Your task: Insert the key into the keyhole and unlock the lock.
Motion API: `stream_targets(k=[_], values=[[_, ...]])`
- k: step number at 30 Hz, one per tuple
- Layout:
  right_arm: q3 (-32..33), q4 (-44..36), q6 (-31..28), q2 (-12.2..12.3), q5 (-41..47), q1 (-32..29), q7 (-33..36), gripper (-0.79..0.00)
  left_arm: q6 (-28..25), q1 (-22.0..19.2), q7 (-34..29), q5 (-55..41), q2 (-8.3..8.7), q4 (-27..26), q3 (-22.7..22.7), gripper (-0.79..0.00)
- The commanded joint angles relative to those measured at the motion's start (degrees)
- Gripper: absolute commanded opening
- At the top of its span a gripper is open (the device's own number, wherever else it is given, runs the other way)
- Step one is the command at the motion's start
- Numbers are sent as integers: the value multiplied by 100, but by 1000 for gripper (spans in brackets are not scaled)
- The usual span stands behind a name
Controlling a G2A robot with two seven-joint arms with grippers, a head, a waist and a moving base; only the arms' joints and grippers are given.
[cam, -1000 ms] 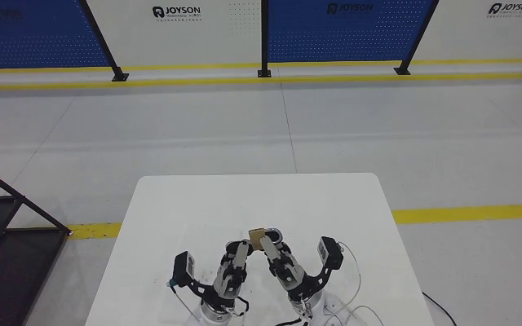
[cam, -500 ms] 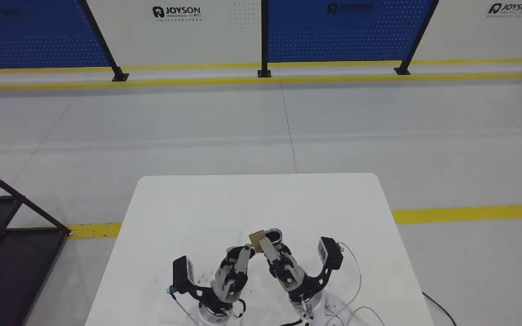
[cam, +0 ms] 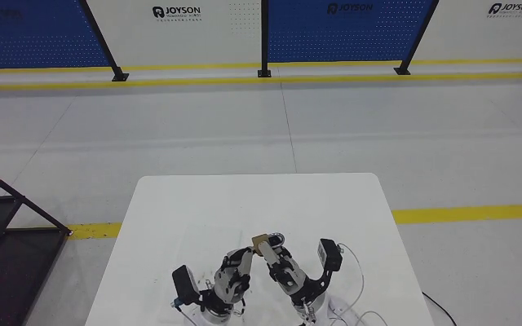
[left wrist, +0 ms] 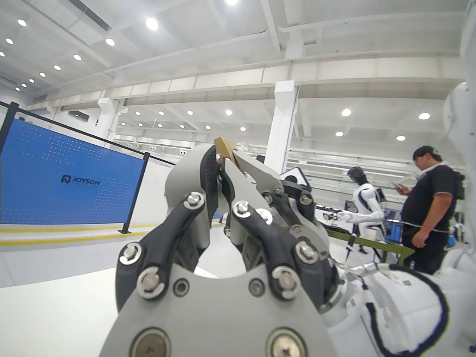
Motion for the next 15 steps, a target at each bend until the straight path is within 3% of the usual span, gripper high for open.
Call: stream_targets(k=[1, 15], values=[[14, -26, 36, 7, 30, -17, 52, -785, 123, -5, 33, 59, 4, 17, -4, -785], [53, -109, 214, 30, 140, -64, 213, -785, 547, 18, 128, 369, 76, 58, -135, -785]])
